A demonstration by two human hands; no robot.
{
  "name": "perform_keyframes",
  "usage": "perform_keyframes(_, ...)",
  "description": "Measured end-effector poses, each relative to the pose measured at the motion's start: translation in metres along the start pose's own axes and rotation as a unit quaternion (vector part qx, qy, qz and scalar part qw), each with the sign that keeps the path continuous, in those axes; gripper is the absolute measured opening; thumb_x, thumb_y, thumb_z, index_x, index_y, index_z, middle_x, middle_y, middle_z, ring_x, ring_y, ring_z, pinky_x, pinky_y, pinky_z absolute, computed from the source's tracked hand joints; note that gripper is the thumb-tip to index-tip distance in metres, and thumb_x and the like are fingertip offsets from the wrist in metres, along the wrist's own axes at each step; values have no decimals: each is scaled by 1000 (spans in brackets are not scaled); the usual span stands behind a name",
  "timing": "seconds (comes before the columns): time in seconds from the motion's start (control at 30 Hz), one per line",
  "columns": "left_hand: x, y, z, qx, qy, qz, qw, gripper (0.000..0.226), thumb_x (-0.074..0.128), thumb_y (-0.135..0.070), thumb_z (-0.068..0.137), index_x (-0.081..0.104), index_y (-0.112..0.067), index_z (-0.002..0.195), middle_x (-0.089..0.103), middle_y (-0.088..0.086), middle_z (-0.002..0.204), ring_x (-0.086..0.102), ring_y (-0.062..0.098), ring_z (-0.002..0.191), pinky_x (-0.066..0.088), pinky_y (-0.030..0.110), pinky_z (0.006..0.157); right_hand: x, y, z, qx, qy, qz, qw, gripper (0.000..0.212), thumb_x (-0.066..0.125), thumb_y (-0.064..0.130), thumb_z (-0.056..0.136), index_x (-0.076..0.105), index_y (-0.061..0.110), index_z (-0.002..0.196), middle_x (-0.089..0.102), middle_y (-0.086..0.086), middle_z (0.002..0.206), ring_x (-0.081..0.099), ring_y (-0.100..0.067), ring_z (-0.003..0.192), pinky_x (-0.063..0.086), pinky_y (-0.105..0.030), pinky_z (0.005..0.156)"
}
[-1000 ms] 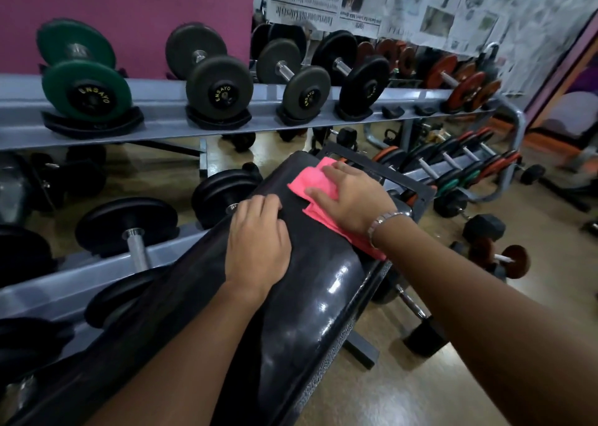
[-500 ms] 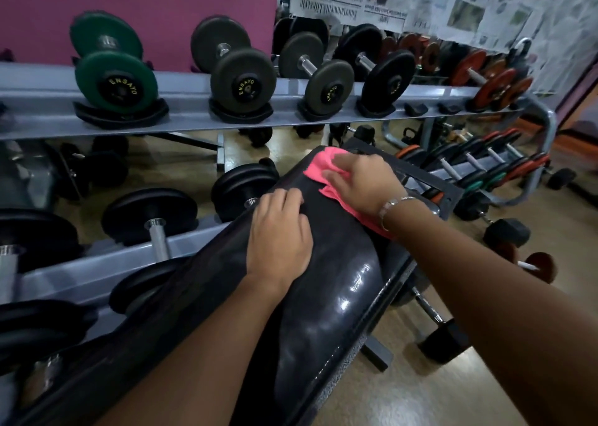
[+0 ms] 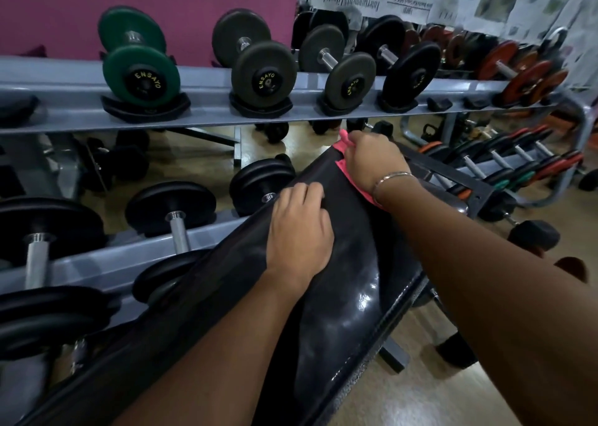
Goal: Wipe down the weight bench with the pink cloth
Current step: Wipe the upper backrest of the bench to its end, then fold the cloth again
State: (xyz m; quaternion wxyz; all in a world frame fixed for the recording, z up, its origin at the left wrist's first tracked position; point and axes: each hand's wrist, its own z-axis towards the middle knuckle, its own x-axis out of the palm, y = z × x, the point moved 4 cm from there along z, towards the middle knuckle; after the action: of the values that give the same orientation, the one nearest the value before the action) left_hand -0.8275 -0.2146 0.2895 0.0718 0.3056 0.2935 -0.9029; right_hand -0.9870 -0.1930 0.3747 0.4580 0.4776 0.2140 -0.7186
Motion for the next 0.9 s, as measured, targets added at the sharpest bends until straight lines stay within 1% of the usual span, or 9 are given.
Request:
perform_keyframes(0.1,0,0,0,0,-5,-3,1000,18,46,-11,86,56,-12,100,58,6,99,51,28,94,46,44,88,5,8,2,-60,19,-5,998,31,47,41,96,66,18,106,70,-13,100,62,-38,93,50,-39,76)
perform_keyframes(0.2,-1,0,0,1,-7,-5,1000,19,44,-13,85,56,-12,98,58,6,99,51,29,93,46,45,87,5,2,8,-61,13,37,997,38,43,50,92,70,24,97,71,-5,83,63,-32,85,50,-35,73)
perform_keyframes(0.33,-2,0,-1,3,-6,-17,1000,19,41,-14,85,55,-13,97,58,5,98,50,28,93,46,45,87,20,14,24,-37,32,-8,999,38,39,42,98,67,18,109,70,-14,99,62,-37,95,41,-36,72)
perform_keyframes(0.5,-3,1,1,-16,-17,-69,997,13,44,-13,82,54,-13,90,57,3,91,48,25,87,45,41,83,18,17,15,-80,51,-41,995,41,40,50,95,72,25,103,72,-10,92,64,-34,90,47,-37,73)
perform_keyframes(0.57,-6,5,2,-59,-33,-130,989,7,48,-10,82,55,-11,84,59,1,85,50,23,84,45,41,79,17,22,5,-96,51,-28,994,42,42,52,94,73,25,99,73,-7,92,64,-31,89,50,-36,74)
perform_keyframes(0.63,-13,14,5,-143,-58,-232,960,13,48,-12,85,58,-9,78,63,-2,77,55,18,76,47,40,73,16,29,-8,-102,58,-9,993,45,40,55,93,72,24,101,73,-5,100,64,-28,92,52,-36,80)
perform_keyframes(0.73,-26,26,10,-256,-73,-336,903,23,47,-16,84,66,-10,72,69,-3,72,62,16,72,51,36,73,11,42,-35,-122,70,7,990,38,44,45,95,67,26,120,64,-3,127,58,-26,115,44,-39,101)
perform_keyframes(0.83,-49,36,-4,-296,-84,-323,895,19,52,-10,86,64,-11,71,67,0,71,64,22,76,53,39,76,10,57,-67,-139,84,12,987,40,49,33,95,61,21,131,56,-8,139,49,-25,129,26,-36,116)
perform_keyframes(0.9,-68,45,-30,-318,-92,-300,895,19,55,-4,90,64,-11,74,67,-3,73,63,18,76,50,35,77,7,73,-90,-157,87,26,983,37,51,29,95,62,17,128,59,-9,134,49,-25,128,24,-37,116)
